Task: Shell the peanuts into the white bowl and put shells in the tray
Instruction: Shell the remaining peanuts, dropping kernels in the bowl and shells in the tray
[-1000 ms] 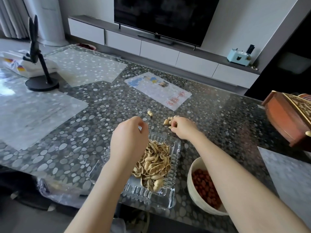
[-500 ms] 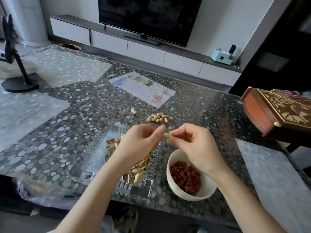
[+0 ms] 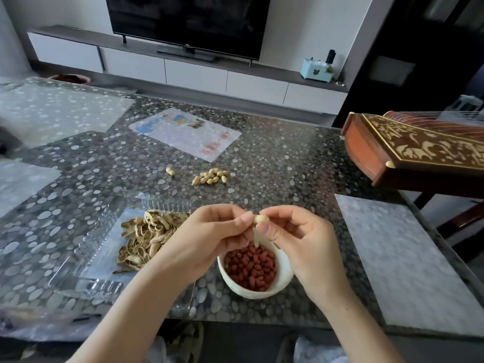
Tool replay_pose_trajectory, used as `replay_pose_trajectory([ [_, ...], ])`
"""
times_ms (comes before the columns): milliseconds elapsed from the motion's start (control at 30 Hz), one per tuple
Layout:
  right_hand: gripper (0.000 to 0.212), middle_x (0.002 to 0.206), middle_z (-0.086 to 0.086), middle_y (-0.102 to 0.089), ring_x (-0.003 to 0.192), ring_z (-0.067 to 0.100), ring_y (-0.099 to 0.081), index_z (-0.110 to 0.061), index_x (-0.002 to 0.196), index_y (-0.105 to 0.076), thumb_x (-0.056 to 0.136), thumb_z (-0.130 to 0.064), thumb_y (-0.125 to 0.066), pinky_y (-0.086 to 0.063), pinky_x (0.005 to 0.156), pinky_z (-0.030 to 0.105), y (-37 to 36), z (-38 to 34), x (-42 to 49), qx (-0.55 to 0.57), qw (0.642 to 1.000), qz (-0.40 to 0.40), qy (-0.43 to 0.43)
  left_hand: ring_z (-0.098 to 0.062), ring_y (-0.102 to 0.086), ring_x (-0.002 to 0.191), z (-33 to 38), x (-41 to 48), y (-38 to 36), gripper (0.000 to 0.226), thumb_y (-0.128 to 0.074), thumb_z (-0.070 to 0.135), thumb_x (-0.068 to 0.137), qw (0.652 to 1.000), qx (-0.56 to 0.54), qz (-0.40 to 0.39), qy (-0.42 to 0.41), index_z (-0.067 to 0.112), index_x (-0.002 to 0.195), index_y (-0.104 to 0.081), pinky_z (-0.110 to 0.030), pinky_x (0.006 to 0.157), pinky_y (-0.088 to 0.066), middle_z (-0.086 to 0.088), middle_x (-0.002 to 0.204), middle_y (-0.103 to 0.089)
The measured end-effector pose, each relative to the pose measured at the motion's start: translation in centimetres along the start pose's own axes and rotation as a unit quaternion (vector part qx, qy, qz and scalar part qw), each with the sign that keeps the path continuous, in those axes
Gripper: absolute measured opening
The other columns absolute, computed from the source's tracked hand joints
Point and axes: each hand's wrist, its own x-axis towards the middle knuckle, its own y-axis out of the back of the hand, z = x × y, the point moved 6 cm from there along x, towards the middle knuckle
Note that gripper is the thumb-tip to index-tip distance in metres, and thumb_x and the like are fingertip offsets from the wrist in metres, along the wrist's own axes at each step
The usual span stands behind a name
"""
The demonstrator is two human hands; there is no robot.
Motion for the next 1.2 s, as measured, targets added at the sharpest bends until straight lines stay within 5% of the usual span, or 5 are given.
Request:
replay_pose_trajectory([
  [300, 0.018, 0.093, -0.004, -0.073, 0.094, 0.004, -0.067, -0.018, 0.09, -0.074, 0.083, -0.029, -0.062, -0.05, 0.081, 0.017, 0.3, 0.7, -0.1, 0.063, 0.998, 0.019, 0.0, -0.012, -0.06, 0.061, -0.8, 0.7, -1.5, 0.01, -0.062, 0.01, 0.074, 1.0, -0.021, -0.018, 0.014, 0.003, 0.069, -0.068, -0.017, 0.06, -0.054, -0.009, 0.066, -0.064],
  [500, 0.017, 0.073, -0.005, -0.069, 0.07, 0.003, -0.064, -0.005, 0.081, -0.068, 0.085, -0.02, -0.062, -0.049, 0.065, 0.014, 0.5, 0.0, 0.0, 0.114, 0.993, 0.021, 0.01, -0.011, -0.059, 0.059, -1.0, 0.8, -2.3, 0.013, -0.062, 0.013, 0.075, 0.999, -0.007, -0.035, 0.005, 0.007, 0.066, -0.07, -0.018, 0.061, -0.054, -0.007, 0.065, -0.065],
  [767, 0.017, 0.078, -0.005, -0.068, 0.077, 0.006, -0.065, -0.02, 0.082, -0.071, 0.085, -0.035, -0.064, -0.046, 0.069, 0.011, 0.9, -0.3, 0.2, -0.048, 0.994, 0.045, 0.083, -0.015, -0.06, 0.065, -0.7, 0.9, -2.0, 0.024, -0.059, 0.026, 0.079, 1.0, 0.007, -0.026, 0.0, 0.007, 0.075, -0.073, -0.023, 0.067, -0.052, -0.011, 0.073, -0.067],
  [1033, 0.028, 0.078, -0.007, -0.067, 0.07, 0.006, -0.062, -0.012, 0.094, -0.072, 0.09, -0.035, -0.057, -0.05, 0.06, 0.025, 0.0, -0.5, 0.0, -0.271, 0.935, -0.007, 0.229, -0.014, -0.059, 0.06, -0.8, 0.7, -0.7, 0.035, -0.066, 0.039, 0.07, 0.995, 0.094, 0.019, 0.024, 0.005, 0.072, -0.073, -0.02, 0.061, -0.049, -0.013, 0.069, -0.067],
  [1200, 0.028, 0.083, -0.01, -0.067, 0.076, 0.003, -0.064, -0.015, 0.097, -0.068, 0.092, -0.039, -0.056, -0.052, 0.066, 0.02, -0.3, 0.5, 0.0, -0.264, 0.95, -0.026, 0.165, -0.014, -0.059, 0.064, -1.0, 0.8, -0.3, 0.031, -0.058, 0.03, 0.084, 0.993, 0.116, 0.027, 0.016, 0.005, 0.074, -0.071, -0.02, 0.062, -0.049, -0.01, 0.07, -0.066],
])
